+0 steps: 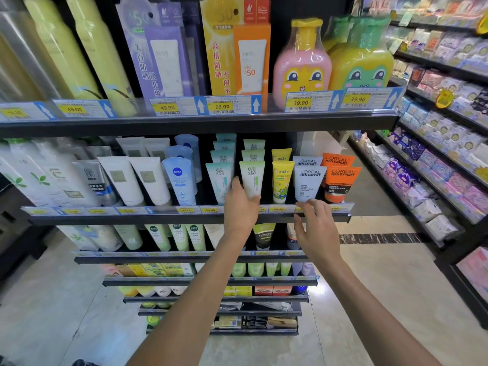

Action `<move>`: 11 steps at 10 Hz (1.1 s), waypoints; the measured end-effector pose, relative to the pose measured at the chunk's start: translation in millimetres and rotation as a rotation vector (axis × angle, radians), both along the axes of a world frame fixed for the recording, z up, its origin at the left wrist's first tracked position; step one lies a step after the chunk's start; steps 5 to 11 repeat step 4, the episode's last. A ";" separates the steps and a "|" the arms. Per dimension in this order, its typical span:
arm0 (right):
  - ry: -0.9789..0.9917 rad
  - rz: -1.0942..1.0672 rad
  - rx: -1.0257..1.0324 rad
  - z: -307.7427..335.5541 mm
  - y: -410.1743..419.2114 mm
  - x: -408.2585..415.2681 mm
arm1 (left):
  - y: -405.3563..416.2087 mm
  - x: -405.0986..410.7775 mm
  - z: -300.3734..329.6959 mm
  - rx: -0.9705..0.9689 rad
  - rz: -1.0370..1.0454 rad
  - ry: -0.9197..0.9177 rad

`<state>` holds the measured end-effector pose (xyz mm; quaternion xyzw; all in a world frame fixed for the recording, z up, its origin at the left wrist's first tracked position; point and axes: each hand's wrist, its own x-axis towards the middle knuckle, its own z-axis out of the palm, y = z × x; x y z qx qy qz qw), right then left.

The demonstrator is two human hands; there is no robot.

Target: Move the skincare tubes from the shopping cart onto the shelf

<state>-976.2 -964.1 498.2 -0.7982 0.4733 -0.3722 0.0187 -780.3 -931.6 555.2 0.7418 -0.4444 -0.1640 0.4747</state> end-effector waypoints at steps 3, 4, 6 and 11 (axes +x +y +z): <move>0.008 -0.043 0.016 0.1 3.2 7.3 | 45.1 2.5 -3.2 0.044 -0.074 -0.161; 0.014 -0.067 0.037 0.3 14.0 11.5 | 76.2 11.4 -2.1 0.033 -0.135 -0.168; 0.014 -0.067 0.037 0.3 14.0 11.5 | 76.2 11.4 -2.1 0.033 -0.135 -0.168; 0.014 -0.067 0.037 0.3 14.0 11.5 | 76.2 11.4 -2.1 0.033 -0.135 -0.168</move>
